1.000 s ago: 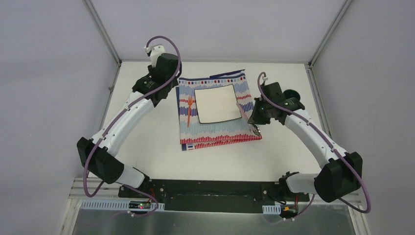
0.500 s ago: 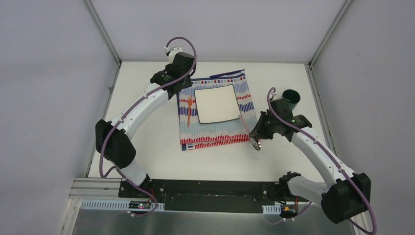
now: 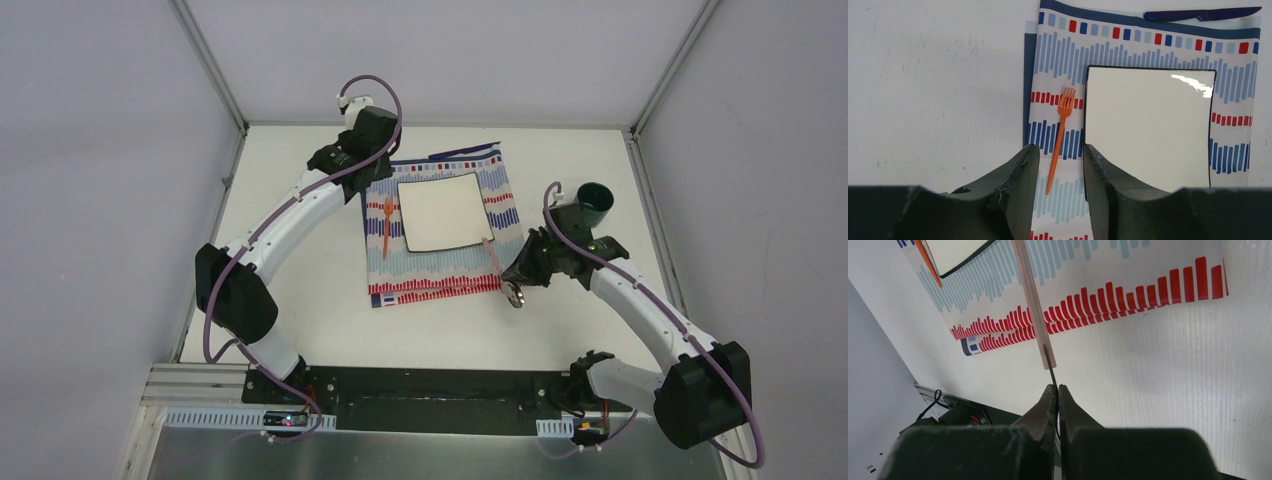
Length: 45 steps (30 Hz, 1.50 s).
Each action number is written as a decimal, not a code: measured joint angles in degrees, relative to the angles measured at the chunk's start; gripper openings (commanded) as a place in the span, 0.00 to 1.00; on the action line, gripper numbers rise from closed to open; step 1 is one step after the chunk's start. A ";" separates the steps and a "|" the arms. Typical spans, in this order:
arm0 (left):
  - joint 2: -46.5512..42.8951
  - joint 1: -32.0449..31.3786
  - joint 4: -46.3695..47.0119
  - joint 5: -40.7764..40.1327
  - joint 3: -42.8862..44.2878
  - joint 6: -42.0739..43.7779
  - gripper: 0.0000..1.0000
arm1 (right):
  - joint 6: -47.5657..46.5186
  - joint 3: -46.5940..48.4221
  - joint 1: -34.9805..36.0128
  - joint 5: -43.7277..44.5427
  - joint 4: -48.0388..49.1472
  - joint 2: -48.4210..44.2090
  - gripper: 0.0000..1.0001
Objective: Set the dinner table for one person
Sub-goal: Place the spoon on the napkin.
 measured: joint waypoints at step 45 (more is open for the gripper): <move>-3.39 0.00 0.11 -6.36 -4.85 2.25 0.41 | 0.83 48.17 -1.09 2.32 10.64 56.41 0.00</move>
